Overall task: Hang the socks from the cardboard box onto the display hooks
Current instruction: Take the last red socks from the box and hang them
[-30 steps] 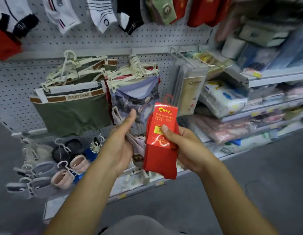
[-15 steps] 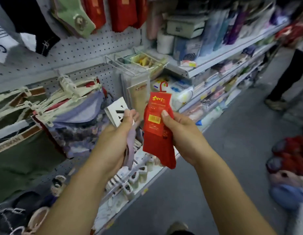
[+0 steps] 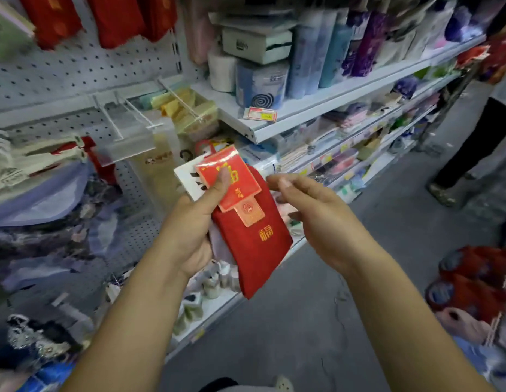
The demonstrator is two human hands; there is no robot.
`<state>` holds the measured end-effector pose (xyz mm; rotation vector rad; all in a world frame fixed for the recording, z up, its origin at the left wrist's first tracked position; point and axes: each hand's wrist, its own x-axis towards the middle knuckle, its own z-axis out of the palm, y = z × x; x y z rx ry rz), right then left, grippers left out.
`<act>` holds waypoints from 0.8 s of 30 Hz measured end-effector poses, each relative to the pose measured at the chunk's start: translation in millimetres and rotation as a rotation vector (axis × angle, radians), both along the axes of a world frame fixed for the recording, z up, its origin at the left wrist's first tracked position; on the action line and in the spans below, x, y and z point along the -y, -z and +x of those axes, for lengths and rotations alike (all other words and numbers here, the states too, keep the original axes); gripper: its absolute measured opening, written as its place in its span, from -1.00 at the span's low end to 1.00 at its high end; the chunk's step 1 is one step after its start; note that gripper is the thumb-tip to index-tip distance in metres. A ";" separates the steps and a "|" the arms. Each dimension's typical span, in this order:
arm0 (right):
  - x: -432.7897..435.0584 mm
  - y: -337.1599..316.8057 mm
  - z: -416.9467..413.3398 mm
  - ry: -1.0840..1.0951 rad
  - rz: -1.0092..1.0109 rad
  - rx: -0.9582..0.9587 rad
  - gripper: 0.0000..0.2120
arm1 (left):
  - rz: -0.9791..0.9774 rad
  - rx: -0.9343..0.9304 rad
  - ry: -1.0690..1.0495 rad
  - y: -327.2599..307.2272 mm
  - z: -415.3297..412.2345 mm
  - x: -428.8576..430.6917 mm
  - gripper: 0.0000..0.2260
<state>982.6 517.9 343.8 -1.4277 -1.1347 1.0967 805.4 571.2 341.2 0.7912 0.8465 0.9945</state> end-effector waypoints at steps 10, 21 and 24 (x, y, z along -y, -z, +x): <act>-65.9 -12.0 39.1 -0.195 0.046 -0.154 -0.75 | 0.045 -0.103 -0.154 -23.7 49.0 -38.0 -0.54; -189.9 -54.3 10.0 -0.185 0.150 -0.266 -0.84 | 0.160 -0.163 -0.204 -74.6 15.7 -130.7 -0.68; -237.7 -68.3 -1.8 -0.202 0.101 -0.296 -0.88 | 0.205 -0.197 -0.213 -81.8 2.1 -166.7 -0.72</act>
